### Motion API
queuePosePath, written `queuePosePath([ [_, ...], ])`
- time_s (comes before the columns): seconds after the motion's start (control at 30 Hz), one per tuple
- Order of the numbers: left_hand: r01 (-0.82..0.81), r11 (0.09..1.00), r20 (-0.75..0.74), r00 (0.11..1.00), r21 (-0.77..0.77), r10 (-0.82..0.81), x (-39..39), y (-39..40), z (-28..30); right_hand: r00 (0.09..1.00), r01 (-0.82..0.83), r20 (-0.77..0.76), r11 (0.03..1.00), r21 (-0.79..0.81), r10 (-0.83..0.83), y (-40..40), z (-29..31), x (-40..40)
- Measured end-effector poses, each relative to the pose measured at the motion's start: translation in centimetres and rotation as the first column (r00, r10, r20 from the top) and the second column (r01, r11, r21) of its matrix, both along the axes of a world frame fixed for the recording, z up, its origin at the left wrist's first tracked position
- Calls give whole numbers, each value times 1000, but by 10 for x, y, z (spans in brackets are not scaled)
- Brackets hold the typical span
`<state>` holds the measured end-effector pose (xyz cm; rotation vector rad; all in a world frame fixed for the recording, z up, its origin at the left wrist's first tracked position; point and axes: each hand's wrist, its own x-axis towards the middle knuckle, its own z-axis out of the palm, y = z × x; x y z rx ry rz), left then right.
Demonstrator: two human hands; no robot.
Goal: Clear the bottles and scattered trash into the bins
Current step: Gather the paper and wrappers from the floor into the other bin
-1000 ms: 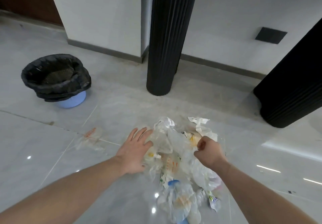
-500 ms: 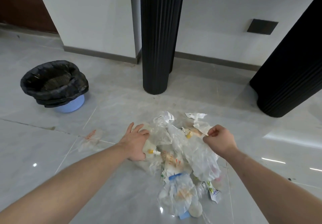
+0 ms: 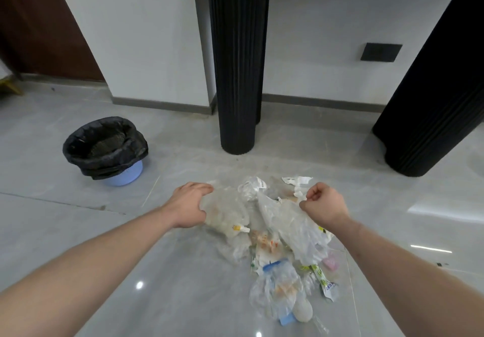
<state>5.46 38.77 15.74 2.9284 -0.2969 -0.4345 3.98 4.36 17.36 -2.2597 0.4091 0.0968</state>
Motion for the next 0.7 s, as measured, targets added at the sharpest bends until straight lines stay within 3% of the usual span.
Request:
queuePosePath([
  [0.13, 74, 990, -92, 994, 123, -63, -16, -4, 1, 1000, -9, -15, 1000, -25, 9, 8, 0, -19],
  [0.27, 181, 942, -115, 981, 281, -155, -24, -11, 7, 988, -147, -74, 978, -147, 137, 9, 18, -19],
  [0.4, 62, 971, -61, 997, 231, -49, -22, -17, -4, 988, -154, -44, 969, -195, 149, 6, 46, 16],
  [0.57, 38, 960, -92, 996, 277, -13, -2, -40, -62, 983, -183, -43, 964, -195, 178, 9, 2, 31],
  [0.7, 133, 927, -150, 985, 350, -85, 10, -61, -124, 983, -182, -58, 963, -199, 174, 9, -48, 48],
])
